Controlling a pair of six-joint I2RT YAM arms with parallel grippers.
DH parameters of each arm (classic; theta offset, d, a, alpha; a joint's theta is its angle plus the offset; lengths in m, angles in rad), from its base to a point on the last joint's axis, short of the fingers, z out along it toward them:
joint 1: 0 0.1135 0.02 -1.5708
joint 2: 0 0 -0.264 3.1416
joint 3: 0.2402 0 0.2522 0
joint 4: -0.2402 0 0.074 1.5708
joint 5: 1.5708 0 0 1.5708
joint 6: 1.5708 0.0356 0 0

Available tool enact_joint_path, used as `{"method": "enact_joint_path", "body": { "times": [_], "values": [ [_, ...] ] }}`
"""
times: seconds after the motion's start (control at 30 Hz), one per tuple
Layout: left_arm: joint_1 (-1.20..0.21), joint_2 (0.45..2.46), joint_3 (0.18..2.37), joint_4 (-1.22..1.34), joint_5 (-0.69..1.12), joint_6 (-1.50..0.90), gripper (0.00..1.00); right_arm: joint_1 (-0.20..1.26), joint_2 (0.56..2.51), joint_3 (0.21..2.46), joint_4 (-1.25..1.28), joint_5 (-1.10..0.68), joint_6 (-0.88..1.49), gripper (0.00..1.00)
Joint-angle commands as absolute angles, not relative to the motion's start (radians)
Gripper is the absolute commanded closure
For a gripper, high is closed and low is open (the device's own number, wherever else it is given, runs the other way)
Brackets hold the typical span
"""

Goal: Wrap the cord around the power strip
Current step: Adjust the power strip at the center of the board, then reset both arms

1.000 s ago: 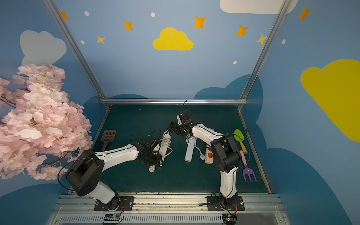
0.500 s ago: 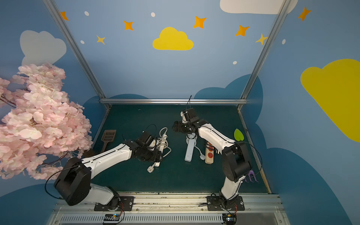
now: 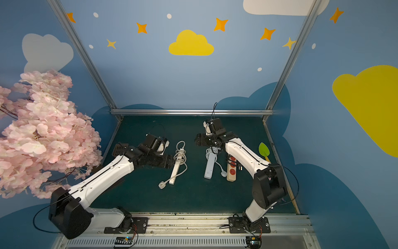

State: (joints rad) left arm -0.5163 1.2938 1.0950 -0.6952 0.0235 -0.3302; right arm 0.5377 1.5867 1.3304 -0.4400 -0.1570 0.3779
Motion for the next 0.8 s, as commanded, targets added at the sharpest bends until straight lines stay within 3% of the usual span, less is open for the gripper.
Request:
{"method": "enact_joint_path", "body": {
  "times": [0.0,0.13,0.23,0.4,0.57,0.77],
  "values": [
    [-0.496,1.216,1.048,-0.605,-0.118,-0.252,0.2,0.54,1.423,1.24,-0.44,-0.059,0.277,0.17],
    [-0.495,1.054,0.829,-0.255,-0.209,-0.22,0.2,0.53,1.248,0.992,-0.201,0.131,0.177,0.13],
    [-0.494,0.949,0.661,-0.025,-0.27,-0.177,0.18,0.466,1.171,0.897,-0.113,0.149,0.089,0.11],
    [-0.471,0.879,0.555,0.091,-0.501,-0.073,0.1,0.314,1.093,0.791,0.006,0.195,0.081,0.11],
    [-0.39,0.845,0.413,0.249,-0.654,-0.002,0.08,0.165,1.155,0.735,0.05,0.23,0.1,0.09],
    [-0.27,0.884,0.302,0.437,-0.599,-0.013,0.09,0.11,1.197,0.617,0.195,0.319,0.105,0.09]
  ]
}}
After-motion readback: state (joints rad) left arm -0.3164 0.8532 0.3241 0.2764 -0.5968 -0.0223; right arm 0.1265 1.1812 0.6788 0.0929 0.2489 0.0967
